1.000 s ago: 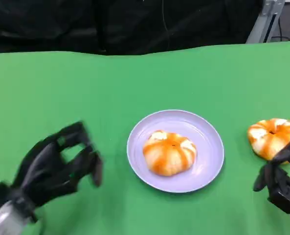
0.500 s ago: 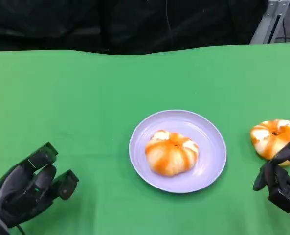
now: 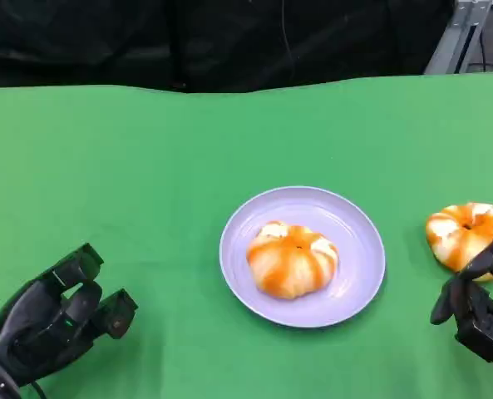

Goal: Grasp the bread from the table and place it into the plate.

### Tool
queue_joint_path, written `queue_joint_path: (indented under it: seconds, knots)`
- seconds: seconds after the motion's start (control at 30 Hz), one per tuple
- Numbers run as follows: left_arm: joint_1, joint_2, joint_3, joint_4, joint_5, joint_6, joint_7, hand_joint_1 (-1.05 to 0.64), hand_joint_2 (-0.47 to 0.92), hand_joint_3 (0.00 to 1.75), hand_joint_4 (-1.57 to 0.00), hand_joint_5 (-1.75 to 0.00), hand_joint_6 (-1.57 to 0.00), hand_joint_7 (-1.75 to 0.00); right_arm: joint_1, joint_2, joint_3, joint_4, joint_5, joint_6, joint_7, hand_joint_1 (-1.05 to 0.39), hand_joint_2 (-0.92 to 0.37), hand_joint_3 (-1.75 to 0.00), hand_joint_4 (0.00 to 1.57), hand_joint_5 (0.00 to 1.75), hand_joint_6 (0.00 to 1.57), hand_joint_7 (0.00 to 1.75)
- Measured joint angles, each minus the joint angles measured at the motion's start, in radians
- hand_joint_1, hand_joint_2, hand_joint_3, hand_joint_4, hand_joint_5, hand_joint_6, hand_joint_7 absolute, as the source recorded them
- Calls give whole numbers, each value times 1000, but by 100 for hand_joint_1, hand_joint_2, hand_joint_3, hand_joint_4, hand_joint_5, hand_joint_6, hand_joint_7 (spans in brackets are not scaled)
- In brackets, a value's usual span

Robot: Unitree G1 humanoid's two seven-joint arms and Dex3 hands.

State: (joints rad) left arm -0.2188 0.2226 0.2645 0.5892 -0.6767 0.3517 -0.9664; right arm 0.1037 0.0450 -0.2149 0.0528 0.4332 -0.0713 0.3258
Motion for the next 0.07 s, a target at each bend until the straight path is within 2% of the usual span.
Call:
queue_joint_path:
  seconds: [0.07]
  knots:
    - [0, 0, 1, -1, 0, 1, -2, -12, 50, 124, -79, -175, -77, -169, 1, 0, 0, 0, 0, 0, 0, -10, -57, -114, 80, 175, 71, 155]
